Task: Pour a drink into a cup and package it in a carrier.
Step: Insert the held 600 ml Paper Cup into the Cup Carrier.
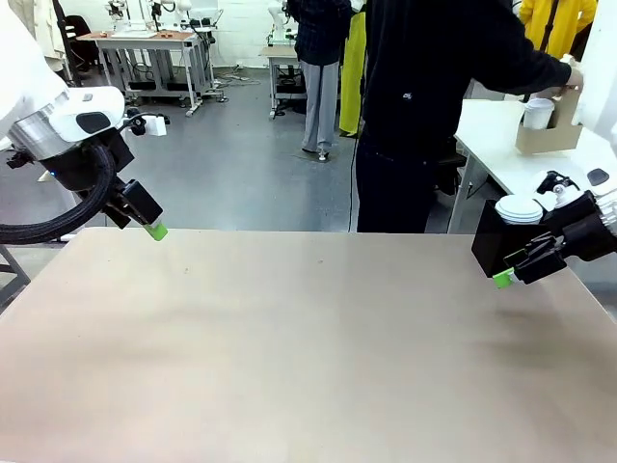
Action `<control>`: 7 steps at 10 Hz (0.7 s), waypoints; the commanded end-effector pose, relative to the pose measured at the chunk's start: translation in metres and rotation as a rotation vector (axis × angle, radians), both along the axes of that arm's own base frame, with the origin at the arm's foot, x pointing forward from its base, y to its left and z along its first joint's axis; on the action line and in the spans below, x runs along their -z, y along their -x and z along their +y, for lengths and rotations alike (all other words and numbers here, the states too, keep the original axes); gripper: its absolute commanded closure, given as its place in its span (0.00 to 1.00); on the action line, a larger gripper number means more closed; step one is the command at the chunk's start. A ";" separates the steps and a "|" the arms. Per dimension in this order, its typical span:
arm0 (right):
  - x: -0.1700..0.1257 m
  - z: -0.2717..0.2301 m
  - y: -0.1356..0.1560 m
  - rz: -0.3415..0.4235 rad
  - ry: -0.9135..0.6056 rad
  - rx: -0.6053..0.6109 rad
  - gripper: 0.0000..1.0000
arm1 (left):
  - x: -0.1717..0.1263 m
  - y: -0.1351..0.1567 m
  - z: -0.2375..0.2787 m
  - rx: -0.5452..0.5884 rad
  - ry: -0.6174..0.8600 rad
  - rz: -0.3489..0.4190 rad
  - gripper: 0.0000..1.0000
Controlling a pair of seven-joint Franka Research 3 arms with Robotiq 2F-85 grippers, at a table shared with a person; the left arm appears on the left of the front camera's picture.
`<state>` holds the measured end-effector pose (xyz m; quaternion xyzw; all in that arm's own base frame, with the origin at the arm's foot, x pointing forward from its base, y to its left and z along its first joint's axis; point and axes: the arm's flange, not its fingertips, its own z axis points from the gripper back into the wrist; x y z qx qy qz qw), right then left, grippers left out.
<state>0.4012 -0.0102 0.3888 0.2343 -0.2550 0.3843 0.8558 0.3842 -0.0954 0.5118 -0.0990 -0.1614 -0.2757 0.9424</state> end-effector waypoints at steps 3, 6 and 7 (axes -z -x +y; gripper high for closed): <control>0.000 -0.001 0.000 0.000 0.014 0.005 0.00 | -0.001 0.000 0.000 -0.011 -0.014 -0.010 0.00; 0.000 -0.001 0.000 0.000 0.014 0.005 0.00 | -0.001 0.000 0.000 -0.011 -0.014 -0.010 0.00; 0.000 -0.001 0.000 0.000 0.014 0.005 0.00 | -0.001 0.000 0.000 -0.011 -0.014 -0.010 0.00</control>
